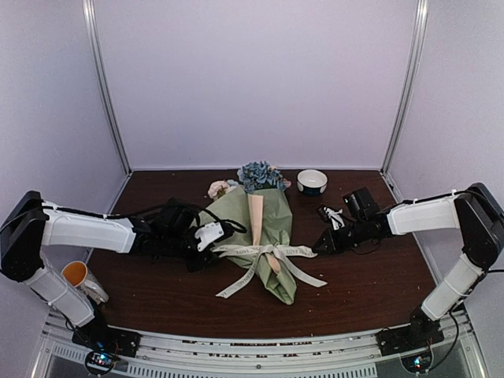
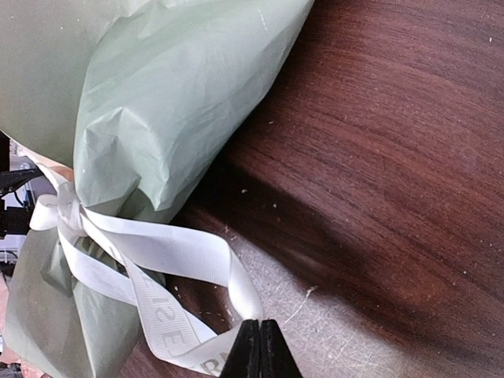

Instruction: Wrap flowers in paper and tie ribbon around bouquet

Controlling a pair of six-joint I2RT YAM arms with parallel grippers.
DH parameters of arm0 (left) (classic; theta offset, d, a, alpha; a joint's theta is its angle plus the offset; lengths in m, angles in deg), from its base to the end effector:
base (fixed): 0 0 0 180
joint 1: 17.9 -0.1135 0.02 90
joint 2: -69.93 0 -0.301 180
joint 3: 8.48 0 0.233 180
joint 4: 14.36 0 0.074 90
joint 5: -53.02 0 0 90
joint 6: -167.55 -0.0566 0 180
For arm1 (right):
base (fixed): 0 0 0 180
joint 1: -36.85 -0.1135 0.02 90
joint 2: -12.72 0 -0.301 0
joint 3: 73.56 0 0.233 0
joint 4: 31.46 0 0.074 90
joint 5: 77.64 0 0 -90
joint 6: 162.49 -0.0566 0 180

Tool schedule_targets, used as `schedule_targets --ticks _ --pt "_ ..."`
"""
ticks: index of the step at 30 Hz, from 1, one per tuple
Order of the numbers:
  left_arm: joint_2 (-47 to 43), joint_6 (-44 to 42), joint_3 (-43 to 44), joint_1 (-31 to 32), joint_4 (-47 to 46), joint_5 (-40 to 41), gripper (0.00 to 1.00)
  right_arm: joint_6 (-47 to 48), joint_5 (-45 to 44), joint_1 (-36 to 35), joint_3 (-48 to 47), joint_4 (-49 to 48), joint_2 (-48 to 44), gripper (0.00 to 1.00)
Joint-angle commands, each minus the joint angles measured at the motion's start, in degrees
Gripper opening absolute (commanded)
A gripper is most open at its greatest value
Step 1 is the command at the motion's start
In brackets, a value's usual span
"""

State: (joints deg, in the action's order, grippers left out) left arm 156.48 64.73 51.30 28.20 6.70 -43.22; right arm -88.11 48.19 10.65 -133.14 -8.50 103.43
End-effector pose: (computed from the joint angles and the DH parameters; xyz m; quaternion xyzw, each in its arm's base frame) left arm 0.2018 -0.2185 0.2125 0.4753 0.8016 -0.1515 0.3296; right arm 0.2487 0.1593 0.1969 -0.1779 0.8926 0.3780 0.1696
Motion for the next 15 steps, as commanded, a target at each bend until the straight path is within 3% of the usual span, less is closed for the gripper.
schedule_targets --ticks 1,6,10,15 --pt "-1.2 1.2 -1.7 -0.1 -0.4 2.6 0.37 0.0 1.2 0.5 -1.1 -1.1 0.2 0.0" --pt "-2.3 2.3 -2.8 -0.2 -1.0 3.8 0.23 0.1 1.5 0.5 -1.5 -0.7 0.4 0.0" --pt "-3.2 3.5 -3.8 -0.2 -1.9 3.8 0.01 0.1 1.7 0.5 -1.6 -0.6 0.5 0.0" --pt "-2.7 6.4 -5.3 -0.3 -2.0 3.8 0.0 -0.4 0.1 0.6 -0.9 -0.3 -0.2 0.0"
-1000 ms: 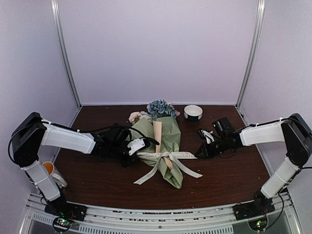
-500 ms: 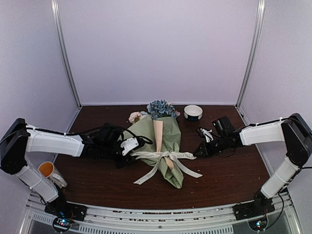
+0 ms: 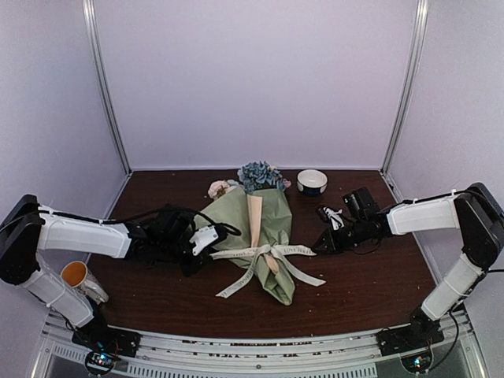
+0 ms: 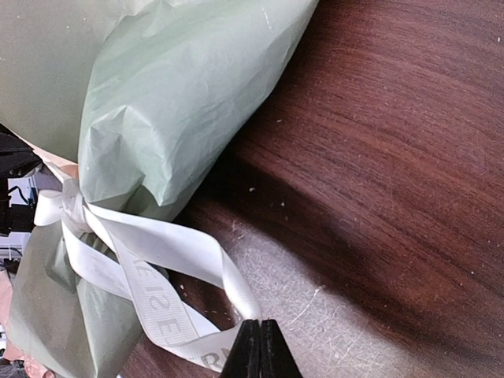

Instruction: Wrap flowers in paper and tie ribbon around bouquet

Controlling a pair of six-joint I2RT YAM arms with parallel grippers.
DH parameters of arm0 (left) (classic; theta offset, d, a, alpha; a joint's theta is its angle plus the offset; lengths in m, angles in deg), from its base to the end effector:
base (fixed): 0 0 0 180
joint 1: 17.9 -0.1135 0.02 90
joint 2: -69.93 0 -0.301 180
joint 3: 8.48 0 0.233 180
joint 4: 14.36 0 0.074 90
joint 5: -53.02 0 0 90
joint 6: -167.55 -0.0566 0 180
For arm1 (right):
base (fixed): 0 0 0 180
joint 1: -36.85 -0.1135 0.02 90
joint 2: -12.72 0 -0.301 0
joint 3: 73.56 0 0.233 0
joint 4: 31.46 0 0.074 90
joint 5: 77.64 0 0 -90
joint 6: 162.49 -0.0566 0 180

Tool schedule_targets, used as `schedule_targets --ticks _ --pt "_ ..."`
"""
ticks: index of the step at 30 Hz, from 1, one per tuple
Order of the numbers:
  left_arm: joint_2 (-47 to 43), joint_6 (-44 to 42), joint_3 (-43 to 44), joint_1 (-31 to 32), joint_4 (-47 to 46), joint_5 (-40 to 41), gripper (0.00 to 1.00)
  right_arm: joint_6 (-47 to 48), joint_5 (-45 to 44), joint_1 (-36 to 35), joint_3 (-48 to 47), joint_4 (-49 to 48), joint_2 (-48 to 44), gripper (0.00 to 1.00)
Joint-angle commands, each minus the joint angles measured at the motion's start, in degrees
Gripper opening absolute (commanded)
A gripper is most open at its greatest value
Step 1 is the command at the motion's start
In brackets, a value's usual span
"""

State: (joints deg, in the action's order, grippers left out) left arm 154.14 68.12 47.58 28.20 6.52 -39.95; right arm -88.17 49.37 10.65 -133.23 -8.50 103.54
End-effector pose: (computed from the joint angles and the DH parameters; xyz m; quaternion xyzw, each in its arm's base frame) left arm 0.1925 -0.2043 0.2045 0.4443 0.8244 -0.1331 0.3244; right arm 0.2484 0.1602 0.1974 -0.1801 0.8894 0.3864 0.1650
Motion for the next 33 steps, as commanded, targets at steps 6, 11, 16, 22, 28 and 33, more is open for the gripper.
schedule_targets --ticks 6,11,16,22,28,33 --pt "4.7 6.8 0.8 -0.6 2.5 -1.7 0.0 -1.1 -2.9 1.9 0.8 0.7 0.3 0.0" --pt "6.2 9.7 0.3 -1.1 3.3 -3.3 0.0 -1.7 -3.2 3.5 2.6 0.5 -0.2 0.0" --pt "6.2 11.1 -0.7 -1.8 2.9 -4.4 0.0 -2.0 -3.3 4.6 3.6 0.5 -0.1 0.0" --pt "6.5 12.0 -0.9 -2.9 3.0 -5.1 0.0 -2.3 -3.7 6.0 4.6 0.9 -0.2 0.0" --pt "6.4 12.3 -1.1 -3.8 2.8 -5.6 0.0 -2.3 -3.4 6.9 5.6 0.9 -0.3 0.0" --pt "6.4 12.7 -1.2 -4.4 2.8 -5.5 0.0 -2.2 -3.2 6.9 5.8 1.0 0.2 0.0"
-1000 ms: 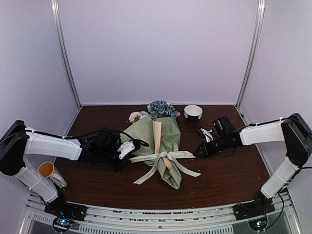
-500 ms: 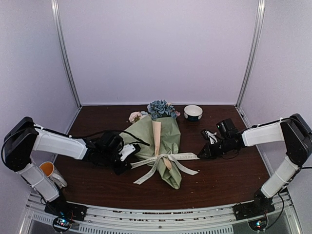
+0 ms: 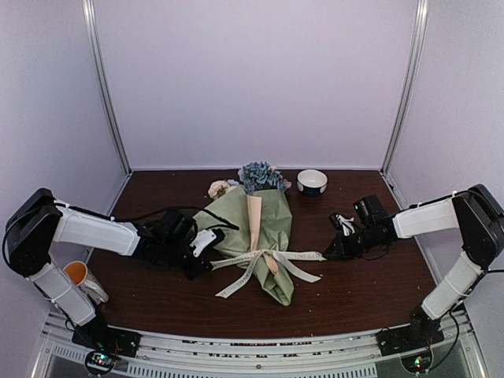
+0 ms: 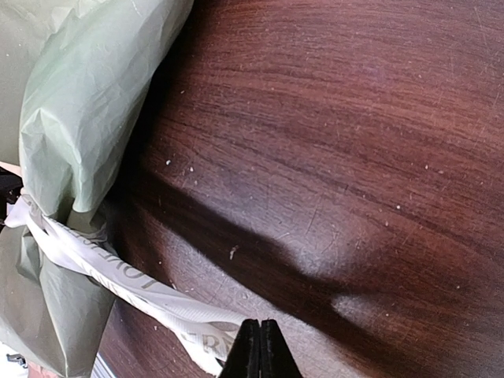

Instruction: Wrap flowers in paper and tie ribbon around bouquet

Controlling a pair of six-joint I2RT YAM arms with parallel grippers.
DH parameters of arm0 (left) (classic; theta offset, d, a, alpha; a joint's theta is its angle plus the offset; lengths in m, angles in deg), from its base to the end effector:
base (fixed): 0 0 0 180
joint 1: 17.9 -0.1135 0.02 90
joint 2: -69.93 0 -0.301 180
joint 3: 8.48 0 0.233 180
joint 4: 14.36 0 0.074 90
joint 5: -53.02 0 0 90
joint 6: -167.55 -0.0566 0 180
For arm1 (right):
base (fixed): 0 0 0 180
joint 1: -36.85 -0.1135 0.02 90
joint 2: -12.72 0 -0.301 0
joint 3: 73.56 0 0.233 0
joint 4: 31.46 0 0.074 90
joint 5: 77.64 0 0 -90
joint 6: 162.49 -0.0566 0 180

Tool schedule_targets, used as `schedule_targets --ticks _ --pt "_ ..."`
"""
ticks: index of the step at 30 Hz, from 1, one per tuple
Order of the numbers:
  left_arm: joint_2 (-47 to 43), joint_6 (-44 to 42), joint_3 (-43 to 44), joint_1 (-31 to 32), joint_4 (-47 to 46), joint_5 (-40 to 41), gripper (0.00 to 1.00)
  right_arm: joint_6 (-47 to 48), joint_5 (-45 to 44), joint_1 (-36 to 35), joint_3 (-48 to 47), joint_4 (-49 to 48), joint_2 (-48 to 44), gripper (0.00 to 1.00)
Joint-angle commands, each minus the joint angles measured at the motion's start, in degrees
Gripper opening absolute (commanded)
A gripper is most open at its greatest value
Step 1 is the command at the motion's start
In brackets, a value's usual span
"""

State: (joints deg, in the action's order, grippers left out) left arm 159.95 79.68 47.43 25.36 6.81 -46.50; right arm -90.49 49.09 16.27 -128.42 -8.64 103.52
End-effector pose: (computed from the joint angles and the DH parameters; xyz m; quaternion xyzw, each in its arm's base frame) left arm 0.2026 -0.2035 0.1771 0.3573 0.8818 -0.1878 0.2438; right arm 0.2453 0.1283 0.1757 -0.1054 0.9119 0.3708 0.1410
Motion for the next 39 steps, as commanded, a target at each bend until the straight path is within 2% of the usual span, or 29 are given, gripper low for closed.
schedule_targets --ticks 1,25,29,30,33,34,36,38,39 --pt "0.5 1.2 -1.0 -1.7 2.5 1.1 0.0 0.1 -3.0 1.3 1.0 1.3 0.4 0.0" --pt "-0.4 1.9 -1.8 -2.4 2.1 1.4 0.0 0.1 -2.1 2.9 3.4 0.1 1.8 0.0" --pt "-0.2 0.3 -1.3 -2.3 2.0 -1.6 0.0 0.0 0.3 2.9 3.1 -1.5 1.5 0.0" --pt "-0.4 0.2 -1.2 -2.2 1.7 -3.0 0.03 0.0 1.6 2.8 2.8 -1.7 1.3 0.0" --pt "-3.0 -0.3 -1.1 -1.2 0.1 -5.2 0.44 -0.9 4.7 2.8 2.3 -3.0 -0.4 0.17" --pt "-4.2 -0.4 -1.4 -1.1 -0.5 -5.5 0.53 -1.2 4.9 2.8 2.3 -3.2 -1.6 0.21" --pt "-7.0 -0.4 -1.5 -1.1 -0.9 -5.4 0.66 -1.6 3.7 3.0 2.0 -2.9 -4.5 0.34" --pt "-9.8 -0.7 -1.3 -1.1 0.2 -4.6 0.72 -1.6 0.6 3.5 1.1 -1.5 -8.0 0.54" --pt "-11.3 -0.9 -0.8 -1.1 1.2 -3.8 0.75 -1.6 -1.1 4.0 0.7 -1.1 -10.0 0.61"
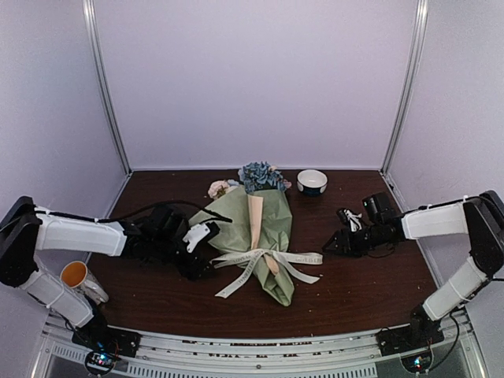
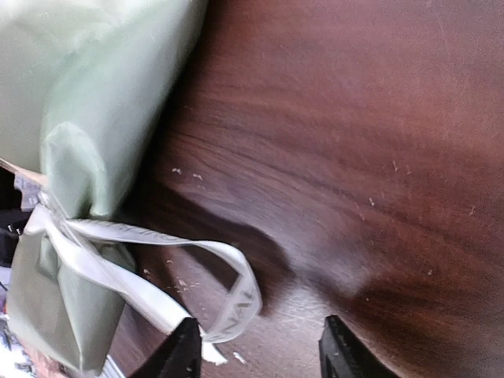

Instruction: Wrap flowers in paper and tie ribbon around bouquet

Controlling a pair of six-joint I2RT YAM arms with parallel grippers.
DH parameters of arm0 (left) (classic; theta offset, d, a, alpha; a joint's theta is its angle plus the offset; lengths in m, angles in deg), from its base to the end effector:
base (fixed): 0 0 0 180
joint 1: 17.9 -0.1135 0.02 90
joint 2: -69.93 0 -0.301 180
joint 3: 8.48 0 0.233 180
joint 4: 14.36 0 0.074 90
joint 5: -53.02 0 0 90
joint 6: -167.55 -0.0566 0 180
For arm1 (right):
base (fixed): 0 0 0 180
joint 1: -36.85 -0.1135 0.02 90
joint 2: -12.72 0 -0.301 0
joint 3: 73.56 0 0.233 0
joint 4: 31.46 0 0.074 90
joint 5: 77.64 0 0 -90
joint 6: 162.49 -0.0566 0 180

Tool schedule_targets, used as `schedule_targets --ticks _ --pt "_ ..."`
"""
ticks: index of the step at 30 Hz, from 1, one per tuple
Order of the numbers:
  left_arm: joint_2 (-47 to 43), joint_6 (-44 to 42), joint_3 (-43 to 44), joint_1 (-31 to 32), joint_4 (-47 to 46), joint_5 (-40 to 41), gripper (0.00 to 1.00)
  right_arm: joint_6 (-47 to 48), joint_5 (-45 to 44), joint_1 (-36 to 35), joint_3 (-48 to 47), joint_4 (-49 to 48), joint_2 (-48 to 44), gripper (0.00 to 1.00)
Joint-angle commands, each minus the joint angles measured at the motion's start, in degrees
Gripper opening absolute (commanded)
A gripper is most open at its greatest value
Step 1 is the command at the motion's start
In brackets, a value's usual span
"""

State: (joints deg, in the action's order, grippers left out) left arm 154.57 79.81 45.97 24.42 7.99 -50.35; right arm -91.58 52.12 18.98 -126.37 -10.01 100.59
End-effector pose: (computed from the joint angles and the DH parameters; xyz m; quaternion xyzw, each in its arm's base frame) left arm 0.1921 -0.1927 0.1936 0.3573 0.8709 -0.2230 0.2533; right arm 0.2405 0.1156 0.1824 -0.0884 0.9015 0.3947 0.1538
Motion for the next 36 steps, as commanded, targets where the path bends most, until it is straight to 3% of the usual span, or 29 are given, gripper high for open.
schedule_targets --ticks 1,2,3,5,10,14,19,24,30,36 --pt "-7.3 -1.2 1.2 -0.2 1.2 1.0 0.78 -0.6 -6.3 2.0 -1.6 0.4 -9.0 0.82" --pt "-8.7 -1.3 1.8 -0.2 2.4 2.5 0.83 -0.7 -8.3 2.8 -1.7 0.2 -11.4 0.98" --pt "-10.1 -1.1 2.4 -0.3 3.6 4.7 0.91 -0.6 -10.3 3.6 -1.6 -0.4 -13.7 1.0" --pt "-12.5 1.4 3.6 -1.0 4.9 12.7 0.98 -0.4 -14.3 5.3 -1.3 -2.1 -18.6 1.0" --pt "-15.1 8.2 6.6 -10.9 6.6 26.4 0.98 -0.1 -24.1 10.2 0.8 -8.5 -27.0 1.0" --pt "-17.4 11.8 5.6 -19.7 2.5 37.1 0.98 1.0 -32.3 13.1 5.7 -16.9 -32.8 1.0" --pt "-23.2 9.8 -1.7 -23.6 -11.7 51.6 0.98 -0.1 -46.9 13.2 14.3 -29.4 -37.2 1.0" --pt "-24.7 -1.6 -12.6 -24.2 -33.6 59.5 0.98 0.3 -51.2 13.2 17.2 -30.4 -37.4 1.0" --pt "-19.5 -3.9 -16.9 -24.4 -43.8 61.2 0.98 0.1 -56.5 13.2 18.1 -31.3 -34.4 1.0" --pt "-13.9 -5.6 -26.4 -25.2 -66.1 60.2 0.98 0.7 -58.0 13.2 16.0 -29.5 -31.8 1.0"
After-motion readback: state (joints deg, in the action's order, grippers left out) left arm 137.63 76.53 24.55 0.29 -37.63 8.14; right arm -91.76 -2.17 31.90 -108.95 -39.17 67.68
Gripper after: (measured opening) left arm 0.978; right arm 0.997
